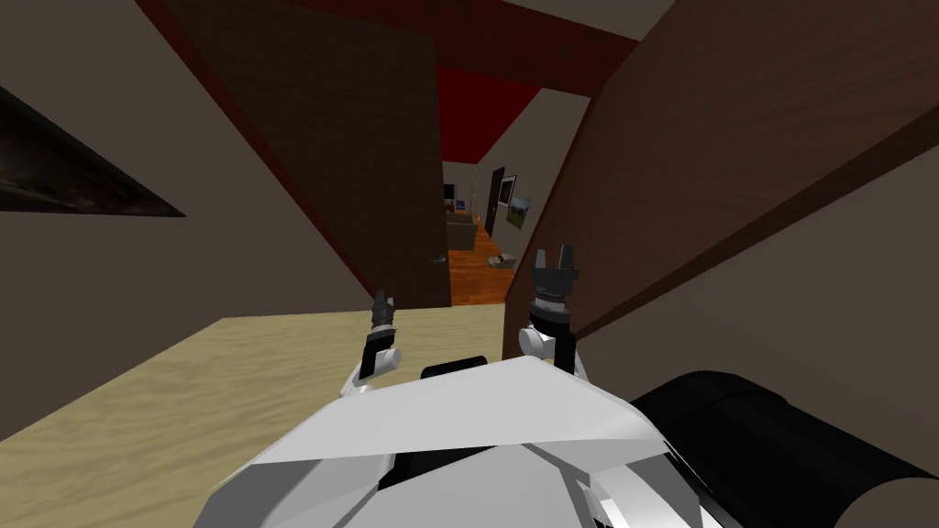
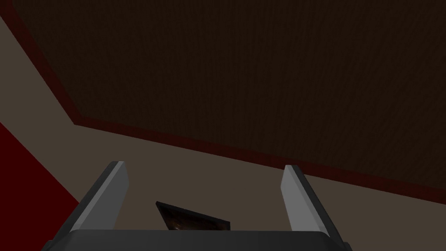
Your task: Pull the door open
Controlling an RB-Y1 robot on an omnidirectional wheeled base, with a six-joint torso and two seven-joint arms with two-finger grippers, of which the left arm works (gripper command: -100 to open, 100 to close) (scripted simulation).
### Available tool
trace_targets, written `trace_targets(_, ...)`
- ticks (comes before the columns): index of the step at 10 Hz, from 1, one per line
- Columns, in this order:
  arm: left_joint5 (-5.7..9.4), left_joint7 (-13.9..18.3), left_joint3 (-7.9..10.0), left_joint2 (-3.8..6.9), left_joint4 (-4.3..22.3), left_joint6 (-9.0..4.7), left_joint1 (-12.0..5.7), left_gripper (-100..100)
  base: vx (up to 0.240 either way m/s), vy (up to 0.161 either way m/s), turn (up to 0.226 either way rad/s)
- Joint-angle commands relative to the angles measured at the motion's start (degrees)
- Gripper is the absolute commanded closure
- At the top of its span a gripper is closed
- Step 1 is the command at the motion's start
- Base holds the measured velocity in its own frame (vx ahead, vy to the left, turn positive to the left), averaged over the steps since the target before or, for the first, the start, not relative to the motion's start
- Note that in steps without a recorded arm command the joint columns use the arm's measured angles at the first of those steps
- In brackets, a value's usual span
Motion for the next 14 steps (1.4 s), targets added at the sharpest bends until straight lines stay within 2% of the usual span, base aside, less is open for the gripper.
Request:
trace_targets(1,0.43,-0.39,0.18,-0.02,2.31,-0.28,-1.00,-100,0.096,0.016,-0.077)
trace_targets(11,2.83,-3.02,1.18,-1.23,16.58,-2.28,-7.36,-100,0.092,0.016,-0.090)
trace_targets(12,2.83,-3.02,1.18,-1.23,16.58,-2.28,-7.36,-100,0.063,0.017,-0.021)
trace_targets(14,3.26,-3.49,1.35,-1.59,19.07,-2.66,-8.48,-100,0.061,0.021,-0.083)
